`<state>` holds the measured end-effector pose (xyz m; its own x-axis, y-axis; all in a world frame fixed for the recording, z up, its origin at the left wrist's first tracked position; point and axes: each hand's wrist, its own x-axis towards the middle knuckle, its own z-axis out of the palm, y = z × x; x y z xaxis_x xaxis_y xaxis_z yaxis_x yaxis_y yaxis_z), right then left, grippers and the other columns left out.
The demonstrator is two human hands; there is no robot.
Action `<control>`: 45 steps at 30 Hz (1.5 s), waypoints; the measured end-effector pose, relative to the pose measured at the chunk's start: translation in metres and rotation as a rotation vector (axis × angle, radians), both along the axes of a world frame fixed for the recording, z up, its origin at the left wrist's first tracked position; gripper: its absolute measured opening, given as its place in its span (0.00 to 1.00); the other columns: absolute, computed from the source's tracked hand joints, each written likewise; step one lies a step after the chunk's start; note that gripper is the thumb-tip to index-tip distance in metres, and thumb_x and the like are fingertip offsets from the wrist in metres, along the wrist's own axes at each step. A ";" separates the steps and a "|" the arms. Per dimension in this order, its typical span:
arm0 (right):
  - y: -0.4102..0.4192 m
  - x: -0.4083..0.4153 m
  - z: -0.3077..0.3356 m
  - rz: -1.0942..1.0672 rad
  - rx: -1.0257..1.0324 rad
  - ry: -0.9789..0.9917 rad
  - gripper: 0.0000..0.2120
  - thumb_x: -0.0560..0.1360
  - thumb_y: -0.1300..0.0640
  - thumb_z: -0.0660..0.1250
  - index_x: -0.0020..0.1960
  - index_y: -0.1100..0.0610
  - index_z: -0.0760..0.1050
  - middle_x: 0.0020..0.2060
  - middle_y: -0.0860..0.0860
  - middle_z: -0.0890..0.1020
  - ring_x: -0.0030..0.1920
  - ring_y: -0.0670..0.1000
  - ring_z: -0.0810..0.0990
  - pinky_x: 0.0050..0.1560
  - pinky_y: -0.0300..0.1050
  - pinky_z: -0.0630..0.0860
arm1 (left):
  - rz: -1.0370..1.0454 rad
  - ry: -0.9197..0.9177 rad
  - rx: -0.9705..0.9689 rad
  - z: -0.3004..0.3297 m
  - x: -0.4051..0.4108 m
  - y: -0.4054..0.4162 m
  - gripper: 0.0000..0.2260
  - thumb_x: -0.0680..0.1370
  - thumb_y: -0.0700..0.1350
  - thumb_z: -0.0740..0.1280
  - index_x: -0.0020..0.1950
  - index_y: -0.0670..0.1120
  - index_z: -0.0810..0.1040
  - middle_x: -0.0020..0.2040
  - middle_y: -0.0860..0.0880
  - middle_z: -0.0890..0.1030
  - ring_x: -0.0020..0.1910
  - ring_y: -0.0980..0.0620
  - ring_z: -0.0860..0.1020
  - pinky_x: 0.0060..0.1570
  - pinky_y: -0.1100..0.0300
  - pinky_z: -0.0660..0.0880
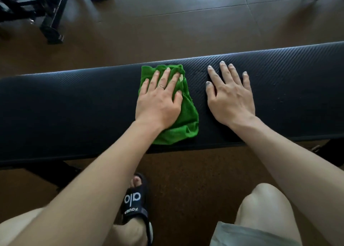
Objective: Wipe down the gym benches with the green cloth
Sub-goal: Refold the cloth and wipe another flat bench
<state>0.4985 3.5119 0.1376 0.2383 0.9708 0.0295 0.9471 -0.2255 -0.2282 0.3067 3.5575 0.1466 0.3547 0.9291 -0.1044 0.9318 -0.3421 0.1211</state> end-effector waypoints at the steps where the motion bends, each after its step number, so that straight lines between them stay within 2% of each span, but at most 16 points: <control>1: 0.001 0.000 0.000 -0.003 0.005 0.004 0.27 0.85 0.43 0.45 0.84 0.45 0.52 0.84 0.51 0.52 0.84 0.52 0.47 0.82 0.57 0.41 | 0.003 0.000 -0.003 -0.001 0.006 0.018 0.27 0.85 0.59 0.46 0.85 0.59 0.47 0.85 0.55 0.46 0.84 0.52 0.44 0.82 0.50 0.42; 5: -0.001 0.002 -0.001 -0.002 0.000 0.016 0.27 0.86 0.45 0.44 0.84 0.45 0.52 0.84 0.50 0.52 0.84 0.51 0.47 0.82 0.57 0.41 | 0.033 0.002 -0.048 0.003 0.024 0.054 0.27 0.86 0.58 0.45 0.85 0.56 0.47 0.86 0.53 0.47 0.84 0.51 0.44 0.82 0.49 0.41; 12: -0.005 0.000 -0.001 -0.012 0.034 0.048 0.26 0.86 0.46 0.44 0.84 0.47 0.55 0.84 0.51 0.55 0.84 0.50 0.49 0.83 0.56 0.42 | -0.051 0.030 -0.063 0.008 0.012 -0.062 0.30 0.83 0.61 0.41 0.85 0.56 0.41 0.85 0.52 0.40 0.84 0.50 0.39 0.82 0.46 0.41; 18: 0.001 -0.001 -0.004 -0.038 0.096 0.066 0.26 0.86 0.47 0.47 0.83 0.50 0.60 0.83 0.52 0.59 0.83 0.51 0.53 0.83 0.56 0.45 | -0.070 -0.001 -0.002 0.000 0.039 0.014 0.27 0.85 0.59 0.47 0.85 0.59 0.47 0.86 0.55 0.46 0.84 0.52 0.44 0.82 0.50 0.41; 22: 0.001 0.001 -0.002 -0.040 0.055 0.062 0.26 0.86 0.48 0.46 0.83 0.50 0.57 0.83 0.51 0.56 0.83 0.50 0.51 0.83 0.55 0.43 | -0.030 -0.011 -0.034 0.002 0.068 0.044 0.27 0.85 0.58 0.46 0.85 0.57 0.49 0.86 0.53 0.48 0.84 0.51 0.45 0.82 0.48 0.41; 27: -0.003 0.016 0.009 0.042 -0.031 0.041 0.26 0.87 0.47 0.46 0.84 0.48 0.54 0.84 0.51 0.53 0.84 0.51 0.49 0.82 0.54 0.43 | -0.118 -0.007 -0.056 0.008 0.047 -0.039 0.29 0.85 0.60 0.43 0.85 0.54 0.44 0.85 0.52 0.42 0.84 0.50 0.40 0.82 0.47 0.40; 30: -0.007 0.043 0.013 -0.047 -0.064 0.004 0.26 0.86 0.44 0.45 0.84 0.46 0.54 0.84 0.51 0.53 0.84 0.53 0.49 0.82 0.56 0.44 | -0.177 0.044 -0.061 0.008 0.039 -0.073 0.30 0.83 0.61 0.41 0.85 0.54 0.42 0.85 0.51 0.41 0.84 0.48 0.39 0.82 0.46 0.41; 33: -0.016 0.056 0.003 -0.088 -0.039 -0.003 0.27 0.86 0.44 0.44 0.84 0.45 0.52 0.84 0.50 0.52 0.84 0.52 0.47 0.83 0.56 0.43 | -0.201 0.037 -0.031 0.005 0.053 -0.044 0.29 0.85 0.60 0.43 0.85 0.56 0.42 0.85 0.52 0.42 0.84 0.49 0.40 0.82 0.47 0.41; 36: -0.013 0.055 -0.001 -0.090 0.020 0.016 0.26 0.86 0.46 0.46 0.83 0.47 0.56 0.83 0.52 0.56 0.83 0.52 0.51 0.83 0.57 0.45 | -0.212 0.000 0.009 0.000 0.081 0.009 0.27 0.85 0.59 0.47 0.85 0.57 0.48 0.86 0.53 0.46 0.84 0.51 0.44 0.82 0.50 0.41; 40: -0.012 0.058 -0.002 -0.091 0.061 0.047 0.26 0.86 0.48 0.46 0.83 0.50 0.58 0.83 0.52 0.58 0.83 0.52 0.52 0.83 0.55 0.45 | -0.163 0.004 -0.033 0.001 0.110 0.046 0.27 0.86 0.58 0.46 0.85 0.56 0.48 0.86 0.53 0.48 0.84 0.51 0.45 0.82 0.49 0.42; 45: -0.015 0.060 -0.002 -0.100 0.083 0.113 0.27 0.85 0.50 0.46 0.82 0.56 0.60 0.82 0.53 0.59 0.83 0.51 0.54 0.83 0.53 0.45 | -0.218 -0.014 -0.029 0.005 0.089 -0.052 0.28 0.85 0.59 0.44 0.85 0.54 0.45 0.86 0.51 0.44 0.84 0.49 0.42 0.82 0.47 0.40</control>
<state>0.5585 3.4967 0.1361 0.3399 0.9374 0.0762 0.8881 -0.2932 -0.3539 0.3959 3.5058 0.1515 0.5482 0.8271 -0.1239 0.8345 -0.5313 0.1459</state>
